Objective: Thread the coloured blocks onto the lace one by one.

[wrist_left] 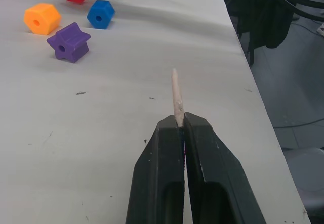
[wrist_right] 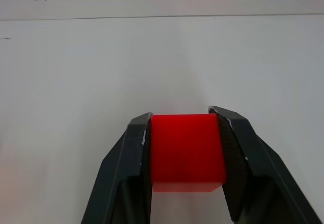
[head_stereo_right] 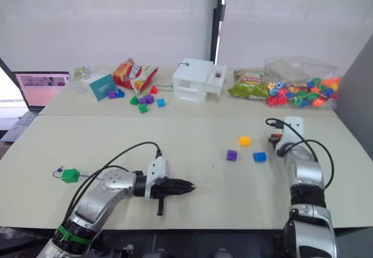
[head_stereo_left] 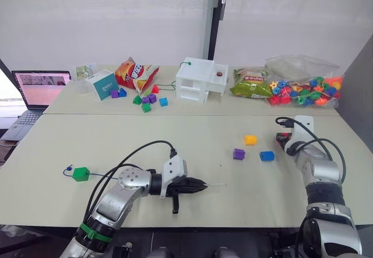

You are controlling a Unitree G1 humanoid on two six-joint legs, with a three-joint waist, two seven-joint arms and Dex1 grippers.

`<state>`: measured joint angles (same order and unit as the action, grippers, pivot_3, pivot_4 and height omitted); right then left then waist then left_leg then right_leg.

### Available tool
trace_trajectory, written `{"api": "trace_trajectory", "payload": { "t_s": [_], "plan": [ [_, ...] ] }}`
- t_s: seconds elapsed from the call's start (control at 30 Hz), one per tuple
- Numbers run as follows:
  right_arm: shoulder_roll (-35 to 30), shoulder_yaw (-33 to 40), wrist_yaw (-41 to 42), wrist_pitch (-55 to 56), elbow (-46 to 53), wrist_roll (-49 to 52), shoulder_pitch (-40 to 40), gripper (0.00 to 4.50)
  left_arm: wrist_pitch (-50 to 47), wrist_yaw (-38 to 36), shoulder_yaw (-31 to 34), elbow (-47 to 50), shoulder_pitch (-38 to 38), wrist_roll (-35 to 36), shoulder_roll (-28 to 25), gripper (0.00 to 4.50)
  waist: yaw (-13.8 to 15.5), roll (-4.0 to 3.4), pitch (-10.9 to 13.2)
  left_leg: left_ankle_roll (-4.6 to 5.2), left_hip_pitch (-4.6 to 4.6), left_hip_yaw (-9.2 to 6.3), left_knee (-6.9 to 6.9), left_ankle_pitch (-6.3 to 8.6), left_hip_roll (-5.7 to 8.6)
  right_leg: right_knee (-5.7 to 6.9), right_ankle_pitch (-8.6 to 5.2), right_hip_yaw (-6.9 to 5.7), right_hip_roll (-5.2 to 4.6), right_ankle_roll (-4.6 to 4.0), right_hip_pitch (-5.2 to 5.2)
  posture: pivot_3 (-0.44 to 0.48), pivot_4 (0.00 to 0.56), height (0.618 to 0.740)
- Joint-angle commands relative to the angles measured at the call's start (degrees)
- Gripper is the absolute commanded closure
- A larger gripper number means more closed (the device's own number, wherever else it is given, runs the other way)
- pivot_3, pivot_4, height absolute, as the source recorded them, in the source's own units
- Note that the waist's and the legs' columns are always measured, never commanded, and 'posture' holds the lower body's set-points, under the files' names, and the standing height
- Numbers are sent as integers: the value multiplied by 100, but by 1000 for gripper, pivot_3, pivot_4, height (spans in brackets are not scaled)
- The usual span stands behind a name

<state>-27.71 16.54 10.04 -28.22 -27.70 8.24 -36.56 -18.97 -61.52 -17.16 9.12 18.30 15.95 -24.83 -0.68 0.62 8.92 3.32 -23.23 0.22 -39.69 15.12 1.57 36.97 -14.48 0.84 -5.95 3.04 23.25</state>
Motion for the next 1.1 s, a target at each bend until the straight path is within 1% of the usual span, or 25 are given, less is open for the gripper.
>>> {"api": "trace_trajectory", "payload": {
  "t_s": [0.03, 0.1, 0.2, 0.27, 0.33, 0.37, 0.4, 0.47, 0.53, 0.6, 0.7, 0.77, 0.87, 0.97, 1.1],
  "plan": [
    [-93, 197, 23, -58, 780, 181, 171, 3315, 66, -38, -19, 70, 113, 59, 14, 4500, 7, 0, 0, 0, 0, -1, 0, 0, 0, 0, 0, -1, 0, 0, 0, 0, 150, 740],
    [-98, 296, -32, -298, 1306, 289, 364, 3315, 73, -52, -11, 66, 114, 64, 0, 4500, 9, 0, 0, 1, -2, -2, 1, 0, 0, 0, 0, -1, -1, 0, 0, 0, 150, 740],
    [-12, 354, -116, -1188, 3225, 595, 1014, 3315, 103, -74, 6, 27, 108, 58, -22, 4500, 32, -5, -2, 2, -8, -5, 2, 1, 0, 0, 0, -3, -6, 0, 4, 0, 150, 740],
    [123, 261, -166, -1832, 4460, 857, 1365, 3315, 112, -85, 17, 7, 106, 66, -37, 4500, 31, -10, -4, 3, -13, -6, 3, 2, -2, 0, 0, -1, -6, 0, 8, 0, 150, 740],
    [262, 143, -232, -2352, 5330, 1042, 1601, 3315, 115, -93, 25, -6, 103, 80, -49, 4500, -6, -11, -4, 4, -10, -5, 3, 3, -5, 0, 0, 2, -2, 0, 10, 0, 150, 740],
    [399, -73, -265, -2689, 6031, 1234, 1802, 3315, 117, -103, 26, -21, 103, 85, -54, 4500, -5, -11, -4, 4, -9, -5, 3, 2, -5, 1, 0, 3, -2, 0, 10, 0, 150, 740],
    [501, -212, -292, -2936, 6503, 1363, 1926, 3315, 118, -110, 27, -32, 103, 88, -56, 4500, 0, -12, -5, 4, -6, -5, 2, 2, -6, 1, 0, 3, 0, 0, 9, 0, 150, 740],
    [800, -738, -475, -3503, 7559, 1608, 2295, 3315, 121, -137, 39, -66, 107, 104, -69, 4500, -1, -12, -5, 4, -6, -11, 3, 2, -10, 1, -2, -1, 4, -3, 8, 0, 150, 740],
    [938, -1256, -621, -3911, 8135, 1666, 2558, 3315, 125, -169, 38, -92, 115, 110, -79, 4500, -1, -12, -5, 4, -7, -13, 3, 3, -10, 1, -2, -2, 5, -4, 9, 0, 150, 740],
    [1010, -1599, -739, -3958, 8318, 1565, 2855, 3315, 133, -197, 36, -113, 130, 104, -83, 4500, 30, -11, -5, 4, -7, -12, 0, 2, -5, 0, -2, -3, 0, -3, 8, 0, 150, 740],
    [822, -2114, -804, -3719, 8237, 1249, 3296, 3315, 132, -230, 56, -117, 140, 114, -94, 4500, 94, -11, -4, 4, -3, -15, -8, 2, 4, -6, -1, -10, -5, 0, -1, 0, 150, 740],
    [805, -2321, -832, -3452, 8100, 1094, 3494, 3315, 124, -251, 75, -116, 149, 131, -104, 4500, 96, -11, -4, 4, -2, -13, -9, 2, 6, -8, -1, -10, -5, 1, -2, 0, 150, 740],
    [867, -2692, -826, -2821, 7506, 762, 3867, 3315, 130, -282, 114, -103, 144, 133, -152, 4500, 70, -11, -5, 3, 2, -11, -6, 1, 5, -7, -1, -9, 3, 0, -1, 0, 150, 740],
    [962, -2903, -721, -2369, 7117, 588, 4054, 3315, 124, -282, 131, -87, 140, 139, -172, 4500, 51, -11, -5, 2, 2, -10, -3, 1, 3, -7, -2, -8, 7, 0, -1, 0, 150, 740],
    [1093, -2813, -596, -2028, 7019, 559, 4135, 3315, 111, -264, 155, -43, 114, 135, -205, 4500, 21, -9, -5, 2, 8, -10, -5, 1, -4, -8, -2, -8, 14, 0, -7, 0, 150, 740]
  ]
}}
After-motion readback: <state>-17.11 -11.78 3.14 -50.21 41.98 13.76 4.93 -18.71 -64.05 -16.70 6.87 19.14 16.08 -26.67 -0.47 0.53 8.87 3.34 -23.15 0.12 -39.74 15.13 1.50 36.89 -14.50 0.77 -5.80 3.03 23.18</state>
